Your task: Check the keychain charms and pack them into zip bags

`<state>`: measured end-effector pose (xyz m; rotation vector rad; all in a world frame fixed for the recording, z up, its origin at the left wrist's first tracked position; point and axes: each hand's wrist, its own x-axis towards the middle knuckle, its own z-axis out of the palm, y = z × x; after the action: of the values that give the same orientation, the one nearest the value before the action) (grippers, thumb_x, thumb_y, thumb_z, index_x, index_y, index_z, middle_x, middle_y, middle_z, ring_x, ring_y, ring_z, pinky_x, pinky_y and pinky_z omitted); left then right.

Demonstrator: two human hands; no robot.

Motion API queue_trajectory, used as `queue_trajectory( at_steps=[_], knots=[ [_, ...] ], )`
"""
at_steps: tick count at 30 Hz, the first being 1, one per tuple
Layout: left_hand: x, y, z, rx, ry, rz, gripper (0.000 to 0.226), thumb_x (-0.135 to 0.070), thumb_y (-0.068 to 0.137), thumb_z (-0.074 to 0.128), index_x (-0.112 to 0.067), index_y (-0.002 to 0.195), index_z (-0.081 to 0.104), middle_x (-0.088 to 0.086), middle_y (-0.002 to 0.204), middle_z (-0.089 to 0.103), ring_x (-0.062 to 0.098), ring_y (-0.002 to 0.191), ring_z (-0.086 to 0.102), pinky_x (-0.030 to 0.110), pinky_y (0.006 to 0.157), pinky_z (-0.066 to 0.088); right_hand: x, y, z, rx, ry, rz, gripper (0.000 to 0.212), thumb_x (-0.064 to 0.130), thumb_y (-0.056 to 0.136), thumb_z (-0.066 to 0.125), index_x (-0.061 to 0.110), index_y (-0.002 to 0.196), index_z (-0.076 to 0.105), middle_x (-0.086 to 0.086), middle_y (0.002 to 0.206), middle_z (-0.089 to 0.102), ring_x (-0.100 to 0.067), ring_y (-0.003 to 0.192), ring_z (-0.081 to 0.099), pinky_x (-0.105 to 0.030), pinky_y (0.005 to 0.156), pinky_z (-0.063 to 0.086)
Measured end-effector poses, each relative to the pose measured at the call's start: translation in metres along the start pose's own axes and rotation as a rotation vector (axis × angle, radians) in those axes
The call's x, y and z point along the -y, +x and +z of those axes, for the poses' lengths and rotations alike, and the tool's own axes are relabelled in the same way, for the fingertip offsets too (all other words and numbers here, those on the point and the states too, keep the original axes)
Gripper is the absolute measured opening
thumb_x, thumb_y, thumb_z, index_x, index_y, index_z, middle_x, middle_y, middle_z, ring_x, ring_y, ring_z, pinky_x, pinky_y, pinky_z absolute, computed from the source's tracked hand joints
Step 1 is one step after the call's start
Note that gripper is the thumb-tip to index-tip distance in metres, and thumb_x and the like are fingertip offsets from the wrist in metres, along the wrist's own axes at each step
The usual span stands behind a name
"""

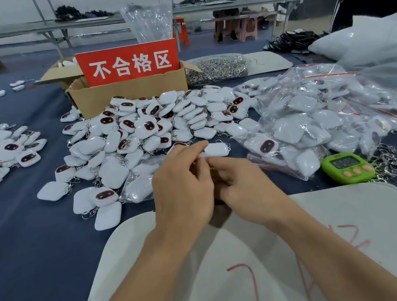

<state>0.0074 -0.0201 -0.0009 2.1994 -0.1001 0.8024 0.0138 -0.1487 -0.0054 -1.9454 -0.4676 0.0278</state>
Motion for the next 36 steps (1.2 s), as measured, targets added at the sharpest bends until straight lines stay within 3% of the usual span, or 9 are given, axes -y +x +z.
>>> queue_trajectory(
  at_steps=[4, 8, 14, 18, 22, 26, 29, 33, 36],
  knots=[
    [0.004, 0.002, 0.003, 0.023, -0.006, -0.014, 0.035, -0.008, 0.090, 0.069, -0.024, 0.120, 0.076, -0.010, 0.089, 0.068, 0.008, 0.073, 0.057, 0.025, 0.078, 0.048, -0.010, 0.006, -0.006, -0.423, 0.038, 0.128, 0.050, -0.009, 0.085, 0.047, 0.028, 0.104, 0.076, 0.017, 0.093, 0.079, 0.007, 0.084, 0.070, -0.016, 0.084, 0.052],
    [0.010, 0.001, 0.006, 0.350, 0.092, -0.062, 0.035, -0.016, 0.087, 0.069, -0.034, 0.117, 0.074, -0.008, 0.086, 0.064, 0.017, 0.082, 0.060, 0.036, 0.079, 0.050, -0.020, 0.015, -0.005, -0.399, -0.171, 0.150, 0.059, -0.007, 0.088, 0.044, 0.024, 0.133, 0.065, 0.007, 0.127, 0.069, 0.001, 0.110, 0.060, 0.003, 0.089, 0.034],
    [0.010, -0.003, 0.008, 0.436, 0.210, -0.012, 0.028, -0.013, 0.086, 0.060, -0.027, 0.107, 0.073, -0.001, 0.092, 0.069, 0.024, 0.090, 0.062, 0.044, 0.077, 0.048, -0.031, 0.034, 0.000, 0.015, -0.753, 0.096, 0.066, 0.013, 0.095, 0.049, 0.026, 0.158, 0.032, -0.002, 0.166, 0.026, -0.019, 0.150, 0.023, -0.045, 0.117, 0.029],
    [0.011, -0.002, 0.009, 0.407, 0.350, -0.002, 0.026, -0.020, 0.092, 0.055, -0.032, 0.111, 0.066, -0.004, 0.097, 0.071, 0.022, 0.088, 0.063, 0.035, 0.061, 0.035, -0.028, 0.028, 0.000, -0.063, -0.824, 0.033, 0.055, 0.014, 0.088, 0.050, 0.024, 0.142, 0.047, 0.002, 0.143, 0.047, -0.026, 0.130, 0.043, -0.043, 0.106, 0.038],
    [0.015, 0.003, 0.008, 0.392, 0.446, -0.022, 0.034, -0.020, 0.092, 0.052, -0.038, 0.117, 0.066, -0.005, 0.104, 0.072, 0.021, 0.092, 0.064, 0.032, 0.064, 0.030, -0.025, 0.022, -0.001, -0.171, -0.794, 0.077, 0.037, 0.006, 0.084, 0.055, 0.021, 0.118, 0.050, 0.001, 0.120, 0.053, -0.024, 0.101, 0.043, -0.039, 0.090, 0.037],
    [0.017, 0.000, 0.009, 0.393, 0.438, 0.020, 0.030, -0.029, 0.095, 0.052, -0.042, 0.118, 0.067, -0.005, 0.096, 0.074, 0.020, 0.086, 0.062, 0.032, 0.062, 0.029, -0.025, 0.016, -0.007, -0.174, -0.793, 0.098, 0.038, 0.014, 0.095, 0.055, 0.020, 0.132, 0.053, -0.006, 0.118, 0.050, -0.031, 0.109, 0.049, -0.039, 0.093, 0.037],
    [0.017, -0.003, 0.009, 0.359, 0.429, 0.044, 0.025, -0.034, 0.095, 0.054, -0.042, 0.114, 0.068, -0.005, 0.091, 0.073, 0.020, 0.082, 0.058, 0.032, 0.061, 0.027, -0.026, 0.012, -0.009, -0.170, -0.813, 0.070, 0.029, 0.017, 0.100, 0.049, 0.020, 0.128, 0.059, -0.006, 0.114, 0.054, -0.030, 0.107, 0.052, -0.041, 0.091, 0.041],
    [0.018, -0.004, 0.009, 0.321, 0.368, 0.020, 0.024, -0.034, 0.092, 0.057, -0.042, 0.111, 0.070, -0.005, 0.091, 0.073, 0.022, 0.088, 0.065, 0.032, 0.063, 0.036, -0.023, 0.004, -0.011, -0.445, -0.373, 0.120, 0.024, 0.016, 0.101, 0.048, 0.026, 0.102, 0.069, 0.011, 0.086, 0.067, -0.005, 0.079, 0.056, -0.020, 0.070, 0.039],
    [0.014, -0.004, 0.007, 0.229, 0.227, -0.009, 0.022, -0.037, 0.086, 0.060, -0.037, 0.105, 0.072, -0.010, 0.082, 0.068, 0.016, 0.080, 0.063, 0.033, 0.067, 0.045, -0.018, 0.000, -0.009, -0.518, -0.070, 0.135, 0.028, 0.013, 0.100, 0.048, 0.025, 0.098, 0.073, 0.012, 0.081, 0.071, -0.003, 0.067, 0.055, -0.021, 0.066, 0.042]
  ],
)
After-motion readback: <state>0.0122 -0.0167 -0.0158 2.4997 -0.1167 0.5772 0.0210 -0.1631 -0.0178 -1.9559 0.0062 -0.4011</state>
